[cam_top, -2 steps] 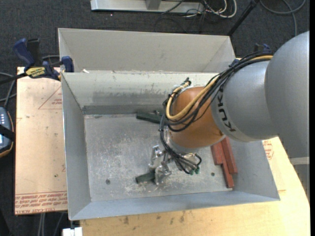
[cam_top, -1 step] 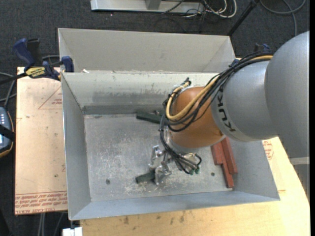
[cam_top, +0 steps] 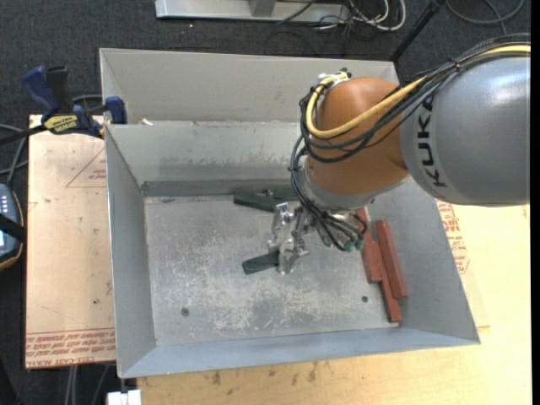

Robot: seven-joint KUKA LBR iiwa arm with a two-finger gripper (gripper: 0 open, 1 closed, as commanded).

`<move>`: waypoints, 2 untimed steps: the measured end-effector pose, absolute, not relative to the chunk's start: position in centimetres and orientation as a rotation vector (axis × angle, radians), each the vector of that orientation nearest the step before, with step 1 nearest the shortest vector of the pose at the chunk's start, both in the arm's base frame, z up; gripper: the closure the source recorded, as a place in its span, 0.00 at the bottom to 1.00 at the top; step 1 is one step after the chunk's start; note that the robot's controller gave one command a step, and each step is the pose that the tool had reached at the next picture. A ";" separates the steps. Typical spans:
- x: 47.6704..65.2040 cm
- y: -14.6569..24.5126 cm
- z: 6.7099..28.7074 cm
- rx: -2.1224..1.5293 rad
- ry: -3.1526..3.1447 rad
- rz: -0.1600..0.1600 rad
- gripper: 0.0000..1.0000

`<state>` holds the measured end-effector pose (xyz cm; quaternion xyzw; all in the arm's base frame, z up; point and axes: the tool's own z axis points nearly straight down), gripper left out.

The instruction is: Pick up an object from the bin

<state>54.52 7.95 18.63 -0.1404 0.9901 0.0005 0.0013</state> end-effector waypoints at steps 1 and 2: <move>54.5 7.9 18.6 -0.441 3.108 0.002 1.00; 54.5 7.9 18.7 -0.445 3.108 0.002 1.00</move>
Offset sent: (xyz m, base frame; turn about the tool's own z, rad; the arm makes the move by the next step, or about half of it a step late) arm -0.0082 -0.0027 0.1288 -0.6475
